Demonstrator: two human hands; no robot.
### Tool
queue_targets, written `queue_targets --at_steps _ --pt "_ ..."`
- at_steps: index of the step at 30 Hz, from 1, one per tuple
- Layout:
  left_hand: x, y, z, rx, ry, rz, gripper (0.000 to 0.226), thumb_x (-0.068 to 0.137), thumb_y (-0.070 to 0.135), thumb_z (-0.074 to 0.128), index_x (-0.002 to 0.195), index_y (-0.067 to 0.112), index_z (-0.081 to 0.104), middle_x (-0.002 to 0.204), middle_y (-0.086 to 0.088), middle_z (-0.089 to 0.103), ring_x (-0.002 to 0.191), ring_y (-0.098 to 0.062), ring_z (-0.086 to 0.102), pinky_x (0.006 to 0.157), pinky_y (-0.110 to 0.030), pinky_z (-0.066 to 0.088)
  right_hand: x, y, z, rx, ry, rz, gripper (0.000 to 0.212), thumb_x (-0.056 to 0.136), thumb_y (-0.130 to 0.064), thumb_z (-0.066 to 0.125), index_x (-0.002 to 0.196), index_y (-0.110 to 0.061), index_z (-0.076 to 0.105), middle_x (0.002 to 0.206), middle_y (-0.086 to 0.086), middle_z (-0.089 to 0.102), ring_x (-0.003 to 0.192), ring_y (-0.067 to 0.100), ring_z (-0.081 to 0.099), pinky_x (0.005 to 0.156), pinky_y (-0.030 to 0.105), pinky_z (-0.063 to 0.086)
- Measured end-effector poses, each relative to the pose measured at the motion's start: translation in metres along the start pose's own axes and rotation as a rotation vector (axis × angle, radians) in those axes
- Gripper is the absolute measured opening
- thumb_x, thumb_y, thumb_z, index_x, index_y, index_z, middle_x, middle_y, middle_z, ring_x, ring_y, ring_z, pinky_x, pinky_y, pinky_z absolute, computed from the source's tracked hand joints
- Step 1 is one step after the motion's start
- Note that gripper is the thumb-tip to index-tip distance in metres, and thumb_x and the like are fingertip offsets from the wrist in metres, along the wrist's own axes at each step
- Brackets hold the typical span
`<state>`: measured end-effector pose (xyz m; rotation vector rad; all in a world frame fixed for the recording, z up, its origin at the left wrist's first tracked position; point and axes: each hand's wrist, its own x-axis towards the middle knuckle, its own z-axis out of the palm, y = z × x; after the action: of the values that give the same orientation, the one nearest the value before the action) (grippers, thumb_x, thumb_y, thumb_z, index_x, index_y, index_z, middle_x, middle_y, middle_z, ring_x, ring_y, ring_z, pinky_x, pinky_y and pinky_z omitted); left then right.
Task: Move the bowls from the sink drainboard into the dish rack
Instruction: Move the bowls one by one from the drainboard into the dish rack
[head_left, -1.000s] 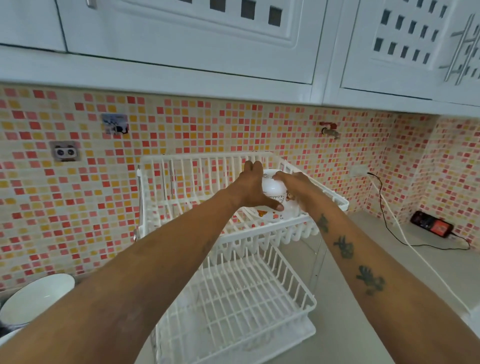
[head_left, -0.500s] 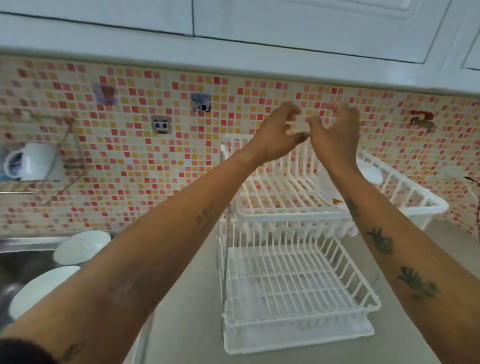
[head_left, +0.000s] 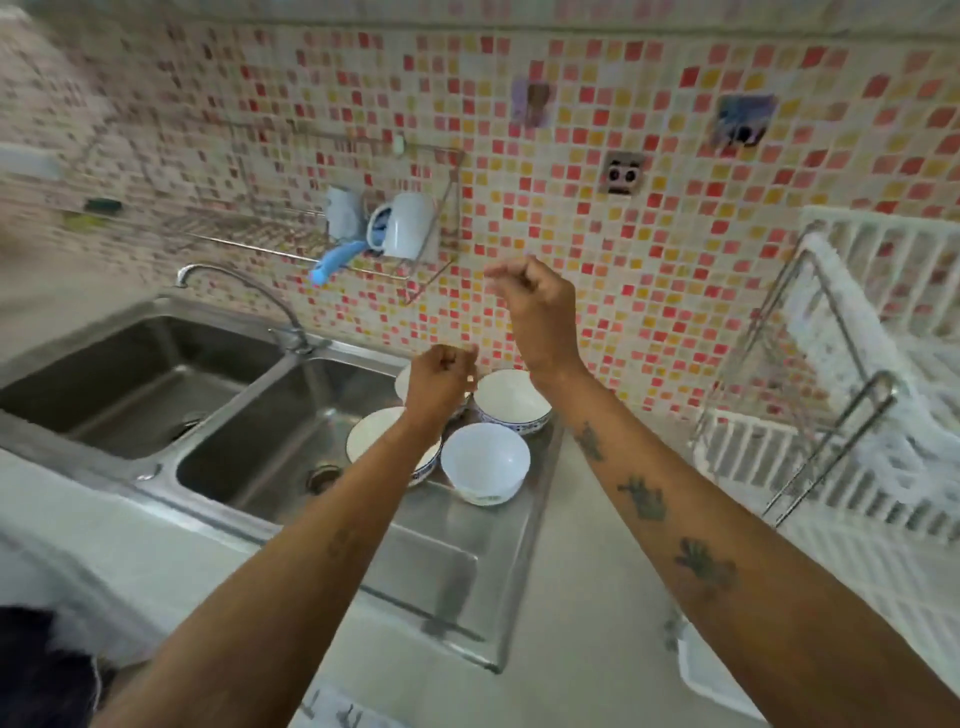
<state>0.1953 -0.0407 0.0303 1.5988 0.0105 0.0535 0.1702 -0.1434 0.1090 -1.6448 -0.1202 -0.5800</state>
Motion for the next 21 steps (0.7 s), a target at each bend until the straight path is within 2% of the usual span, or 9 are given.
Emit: queue_targets --at_steps 3,5,8,10,14,17,19,20,21 --pt "0.006 -0.069 -0.016 -0.014 0.045 -0.264 0.034 0.094 0.038 0.057 0.073 0.011 0.058 0.074 -0.010 0.065 0.062 -0.021 0.059 0.062 -0.030 0.049 -0.001 0.066 0.014 -0.004 -0.071 0.279 0.011 0.089 -0.004 0.056 0.087 -0.003 0.067 0.092 0.003 0.067 0.079 0.007 0.060 0.062 0.008 0.048" --pt "0.014 -0.110 -0.018 0.022 0.080 -0.386 0.050 0.092 0.049 0.053 0.083 0.002 0.066 0.083 -0.016 0.067 0.066 -0.028 0.063 0.069 -0.037 0.055 -0.003 0.110 0.013 -0.031 -0.066 0.424 0.009 0.089 -0.010 0.058 0.089 -0.008 0.067 0.096 0.008 0.065 0.085 0.015 0.059 0.064 0.016 0.047" --pt "0.023 -0.166 -0.014 0.125 0.086 -0.566 0.077 0.085 0.061 0.047 0.118 -0.007 0.061 0.117 -0.031 0.064 0.109 -0.045 0.064 0.099 -0.055 0.049 -0.008 0.168 0.003 -0.140 -0.009 0.595 0.021 0.087 -0.014 0.061 0.104 -0.004 0.069 0.101 0.010 0.065 0.096 0.021 0.058 0.080 0.028 0.045" --pt "0.023 -0.187 -0.008 0.103 0.085 -0.610 0.077 0.082 0.057 0.049 0.125 -0.006 0.057 0.129 -0.033 0.057 0.121 -0.049 0.055 0.104 -0.061 0.042 -0.017 0.194 -0.003 -0.227 0.029 0.669 0.028 0.086 -0.015 0.062 0.111 -0.002 0.066 0.106 0.008 0.063 0.098 0.019 0.056 0.081 0.026 0.044" --pt "0.022 -0.193 0.002 0.082 0.051 -0.600 0.057 0.091 0.041 0.051 0.137 0.008 0.047 0.140 -0.026 0.050 0.127 -0.045 0.052 0.105 -0.059 0.042 -0.030 0.229 -0.005 -0.268 0.030 0.807 0.039 0.078 -0.022 0.067 0.108 0.002 0.065 0.097 0.009 0.061 0.087 0.021 0.055 0.056 0.022 0.039" --pt "0.023 -0.198 0.007 0.014 0.040 -0.624 0.055 0.092 0.039 0.052 0.140 0.014 0.043 0.140 -0.021 0.051 0.127 -0.040 0.052 0.105 -0.055 0.044 -0.034 0.281 -0.009 -0.284 0.041 0.894 0.077 0.052 -0.041 0.070 0.119 -0.005 0.059 0.114 0.013 0.064 0.096 0.025 0.061 0.070 0.029 0.049" --pt "0.021 -0.194 0.010 -0.051 0.045 -0.642 0.051 0.094 0.033 0.051 0.141 0.016 0.040 0.137 -0.017 0.054 0.114 -0.040 0.059 0.094 -0.053 0.053 -0.042 0.270 -0.004 -0.228 0.049 0.950 0.071 0.064 -0.033 0.071 0.128 -0.013 0.049 0.122 0.008 0.058 0.105 0.027 0.058 0.080 0.039 0.053" --pt "0.019 -0.188 0.011 -0.089 0.043 -0.665 0.048 0.096 0.031 0.048 0.141 0.018 0.039 0.132 -0.017 0.056 0.093 -0.039 0.065 0.073 -0.047 0.061 -0.047 0.258 0.001 -0.189 0.047 0.982 0.060 0.075 -0.022 0.066 0.131 -0.016 0.044 0.121 0.005 0.053 0.106 0.026 0.055 0.080 0.040 0.052" --pt "0.018 -0.185 0.011 -0.125 0.041 -0.699 0.045 0.097 0.029 0.046 0.140 0.021 0.037 0.128 -0.019 0.056 0.068 -0.033 0.060 0.051 -0.034 0.057 -0.050 0.252 0.003 -0.158 0.045 0.998 0.054 0.082 -0.012 0.059 0.132 -0.018 0.042 0.120 0.003 0.050 0.107 0.025 0.052 0.079 0.039 0.051"
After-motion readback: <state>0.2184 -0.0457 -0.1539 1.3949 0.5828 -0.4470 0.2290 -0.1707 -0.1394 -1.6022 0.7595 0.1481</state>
